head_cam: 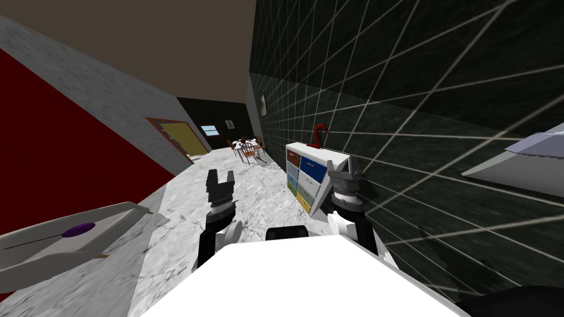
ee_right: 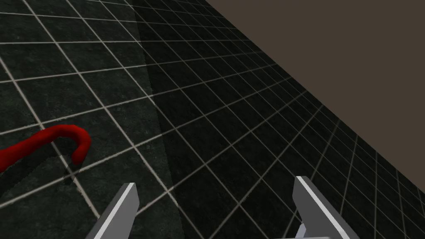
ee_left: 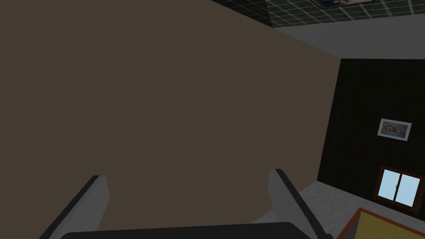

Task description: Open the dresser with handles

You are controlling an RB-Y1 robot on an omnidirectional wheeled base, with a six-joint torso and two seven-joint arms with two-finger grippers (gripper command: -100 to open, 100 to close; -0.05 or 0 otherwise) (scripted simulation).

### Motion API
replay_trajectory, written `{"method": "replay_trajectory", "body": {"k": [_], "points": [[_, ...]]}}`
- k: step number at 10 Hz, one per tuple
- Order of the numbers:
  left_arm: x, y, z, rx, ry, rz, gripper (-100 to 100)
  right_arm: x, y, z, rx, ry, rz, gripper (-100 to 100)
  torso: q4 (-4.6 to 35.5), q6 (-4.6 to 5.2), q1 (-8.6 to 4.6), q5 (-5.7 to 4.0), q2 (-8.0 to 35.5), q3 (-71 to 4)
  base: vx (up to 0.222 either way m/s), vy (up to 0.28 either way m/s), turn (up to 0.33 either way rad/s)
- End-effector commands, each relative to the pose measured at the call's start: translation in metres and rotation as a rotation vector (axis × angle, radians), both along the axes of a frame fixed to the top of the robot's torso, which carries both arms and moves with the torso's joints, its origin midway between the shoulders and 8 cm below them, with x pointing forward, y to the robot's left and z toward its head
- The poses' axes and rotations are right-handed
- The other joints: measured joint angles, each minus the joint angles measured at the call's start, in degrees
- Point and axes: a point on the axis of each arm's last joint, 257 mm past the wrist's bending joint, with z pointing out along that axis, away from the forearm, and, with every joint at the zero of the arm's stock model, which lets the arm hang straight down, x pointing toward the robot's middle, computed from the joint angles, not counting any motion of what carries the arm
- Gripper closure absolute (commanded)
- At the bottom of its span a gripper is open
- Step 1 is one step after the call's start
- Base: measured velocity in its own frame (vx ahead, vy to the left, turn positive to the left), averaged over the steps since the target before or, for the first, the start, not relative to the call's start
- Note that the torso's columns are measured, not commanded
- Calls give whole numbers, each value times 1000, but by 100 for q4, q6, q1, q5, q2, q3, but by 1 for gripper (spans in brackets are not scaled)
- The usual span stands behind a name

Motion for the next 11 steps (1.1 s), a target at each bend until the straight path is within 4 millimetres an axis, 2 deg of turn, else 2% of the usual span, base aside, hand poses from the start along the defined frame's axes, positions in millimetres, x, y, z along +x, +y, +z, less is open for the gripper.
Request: {"method": "replay_trajectory", "body": {"k": [1, 9, 10, 11], "points": [[0, 0, 0, 0, 0, 0, 0, 0, 0, 0, 0, 0, 0, 0, 235, 0, 0, 0, 232, -467, 0, 0, 0], [0, 0, 0, 0, 0, 0, 0, 0, 0, 0, 0, 0, 0, 0, 3537, 0, 0, 0, 3539, -7073, 0, 0, 0], [0, 0, 0, 0, 0, 0, 0, 2, 4, -2, -64, 11, -7, -100, 3960, 0, 0, 0, 3962, -7919, 58, 26, -67], [0, 0, 0, 0, 0, 0, 0, 3, 5, -3, -95, 15, -17, -100, 4146, 1, 7, 2, 4140, -8322, 87, 38, -114]]}}
